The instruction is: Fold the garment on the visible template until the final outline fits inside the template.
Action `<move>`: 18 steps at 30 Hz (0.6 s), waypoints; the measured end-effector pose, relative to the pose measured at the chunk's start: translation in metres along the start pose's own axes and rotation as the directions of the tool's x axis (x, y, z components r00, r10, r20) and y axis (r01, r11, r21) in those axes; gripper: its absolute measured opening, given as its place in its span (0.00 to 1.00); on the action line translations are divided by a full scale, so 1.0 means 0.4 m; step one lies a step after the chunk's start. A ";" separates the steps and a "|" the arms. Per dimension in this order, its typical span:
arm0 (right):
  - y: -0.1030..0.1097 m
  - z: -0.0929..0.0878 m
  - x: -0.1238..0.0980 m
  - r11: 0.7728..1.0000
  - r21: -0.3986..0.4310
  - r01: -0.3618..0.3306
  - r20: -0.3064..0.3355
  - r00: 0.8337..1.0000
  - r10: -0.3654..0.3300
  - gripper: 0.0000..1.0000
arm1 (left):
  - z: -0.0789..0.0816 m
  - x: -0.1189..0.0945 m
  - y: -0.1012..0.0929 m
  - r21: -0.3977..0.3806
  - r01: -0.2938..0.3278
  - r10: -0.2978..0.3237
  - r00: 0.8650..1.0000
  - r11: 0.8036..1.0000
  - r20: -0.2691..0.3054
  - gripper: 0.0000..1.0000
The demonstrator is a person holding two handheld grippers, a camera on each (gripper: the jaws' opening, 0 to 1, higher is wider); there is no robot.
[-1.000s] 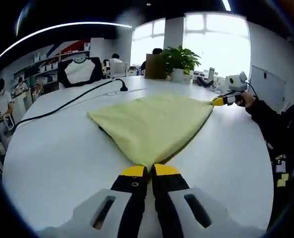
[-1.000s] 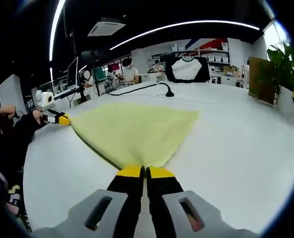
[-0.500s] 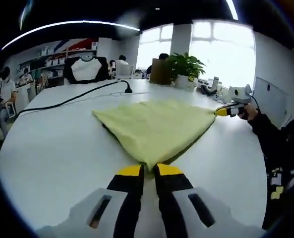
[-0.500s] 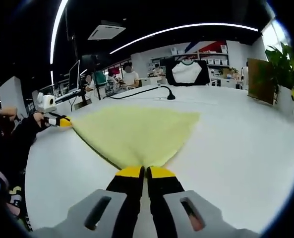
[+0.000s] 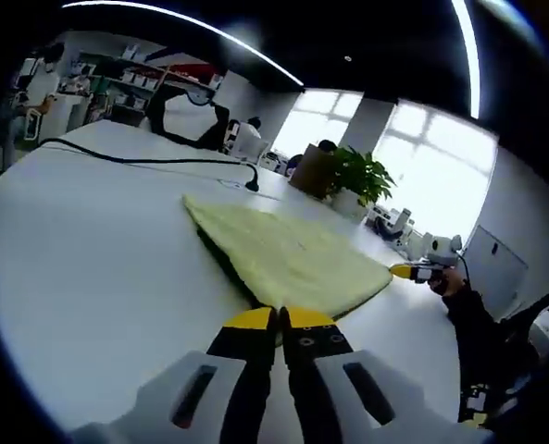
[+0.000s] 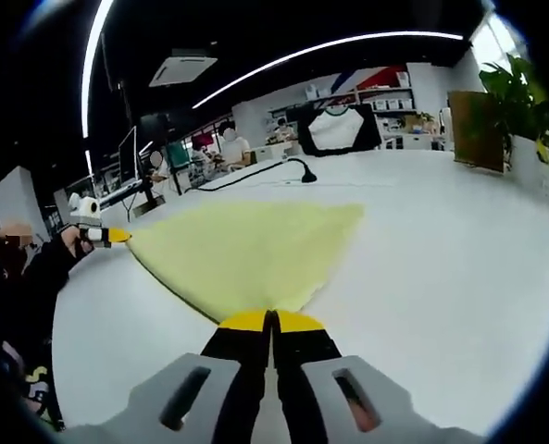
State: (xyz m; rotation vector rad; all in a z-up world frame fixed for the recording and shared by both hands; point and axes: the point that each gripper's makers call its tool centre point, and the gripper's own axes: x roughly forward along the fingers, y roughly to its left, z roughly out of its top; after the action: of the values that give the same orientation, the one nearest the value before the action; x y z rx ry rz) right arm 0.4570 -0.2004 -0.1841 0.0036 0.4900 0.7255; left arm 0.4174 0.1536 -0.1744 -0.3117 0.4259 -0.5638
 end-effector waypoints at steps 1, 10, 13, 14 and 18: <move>-0.004 -0.001 -0.001 1.000 0.012 0.006 -0.006 1.000 -0.006 0.00 | -0.003 0.001 -0.003 -0.010 0.021 -0.021 1.000 1.000 -0.009 0.02; -0.007 -0.008 -0.015 0.996 -0.074 0.058 -0.029 0.998 -0.060 0.00 | -0.002 -0.006 0.025 0.043 -0.011 0.012 1.000 0.999 -0.016 0.02; 0.004 0.000 -0.015 0.994 -0.095 0.054 -0.010 0.998 -0.055 0.00 | -0.005 -0.005 0.008 0.078 -0.026 0.028 0.999 0.997 -0.024 0.02; 0.007 0.000 -0.016 0.994 -0.093 0.051 -0.010 0.999 -0.052 0.00 | 0.002 -0.008 0.008 0.090 -0.046 0.047 0.999 0.995 -0.013 0.03; -0.011 0.018 -0.033 0.987 -0.128 0.101 0.034 0.995 -0.097 0.00 | 0.018 -0.032 0.029 0.138 -0.110 0.110 0.994 0.984 0.007 0.03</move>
State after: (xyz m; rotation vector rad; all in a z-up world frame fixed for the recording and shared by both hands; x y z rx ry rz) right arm 0.4542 -0.2109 -0.1729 -0.1316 0.4132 0.6581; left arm 0.4162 0.1713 -0.1689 -0.1541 0.3995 -0.4826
